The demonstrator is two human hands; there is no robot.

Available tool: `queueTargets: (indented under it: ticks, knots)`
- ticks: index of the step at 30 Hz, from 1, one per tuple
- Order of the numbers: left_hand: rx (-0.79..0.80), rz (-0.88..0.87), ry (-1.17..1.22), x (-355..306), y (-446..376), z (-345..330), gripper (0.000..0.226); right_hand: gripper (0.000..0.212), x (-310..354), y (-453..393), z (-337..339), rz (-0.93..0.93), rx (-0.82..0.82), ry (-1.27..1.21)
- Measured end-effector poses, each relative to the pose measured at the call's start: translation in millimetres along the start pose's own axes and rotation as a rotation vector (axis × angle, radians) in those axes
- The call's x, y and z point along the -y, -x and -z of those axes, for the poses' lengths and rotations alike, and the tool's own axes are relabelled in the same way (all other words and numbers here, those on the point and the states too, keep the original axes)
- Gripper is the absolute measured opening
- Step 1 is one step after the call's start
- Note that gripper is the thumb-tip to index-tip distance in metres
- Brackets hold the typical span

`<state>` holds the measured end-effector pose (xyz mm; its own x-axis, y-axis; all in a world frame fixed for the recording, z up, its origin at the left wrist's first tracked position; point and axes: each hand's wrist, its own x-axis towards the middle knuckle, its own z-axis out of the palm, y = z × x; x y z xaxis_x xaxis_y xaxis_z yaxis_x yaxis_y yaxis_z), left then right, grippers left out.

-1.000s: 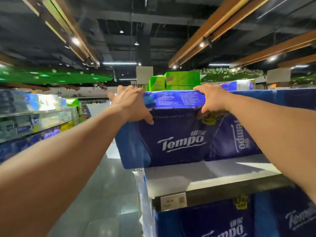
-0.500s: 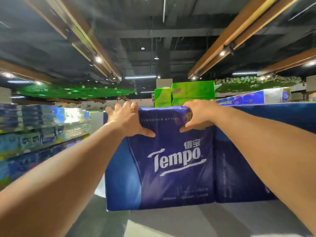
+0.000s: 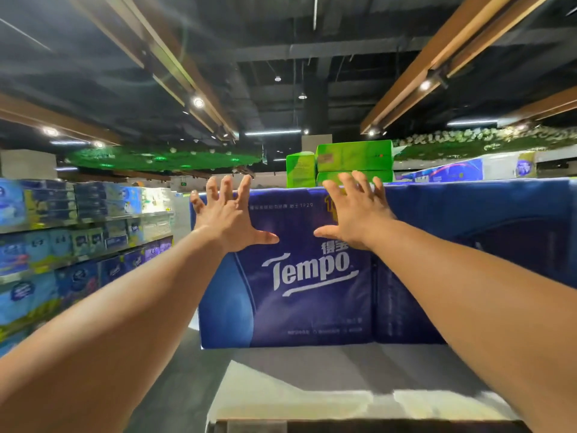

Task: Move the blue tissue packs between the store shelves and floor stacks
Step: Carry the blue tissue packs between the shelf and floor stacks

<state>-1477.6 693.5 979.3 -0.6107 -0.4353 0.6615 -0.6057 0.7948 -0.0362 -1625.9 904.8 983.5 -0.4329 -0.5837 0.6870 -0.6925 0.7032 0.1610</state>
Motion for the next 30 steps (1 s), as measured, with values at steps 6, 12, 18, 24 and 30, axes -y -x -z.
queueTargets:
  ticks: [6, 12, 18, 24, 30]
  knots:
    - [0.035, -0.056, 0.039, -18, 77, 45, 0.138, 0.091, 6, 89, 37, -0.081, 0.007, -0.107]
    - [0.146, -0.093, 0.063, -38, 205, 67, 0.133, 0.092, 32, 218, 67, -0.161, 0.140, -0.147]
    - [0.318, -0.111, 0.081, -62, 328, 90, 0.132, 0.083, 48, 352, 111, -0.142, 0.317, -0.178]
    - [0.332, -0.120, 0.065, -89, 419, 129, 0.125, 0.082, 31, 451, 157, -0.166, 0.367, -0.218]
    - [0.421, -0.096, 0.106, -146, 528, 157, 0.118, 0.085, -8, 566, 192, -0.175, 0.462, -0.235]
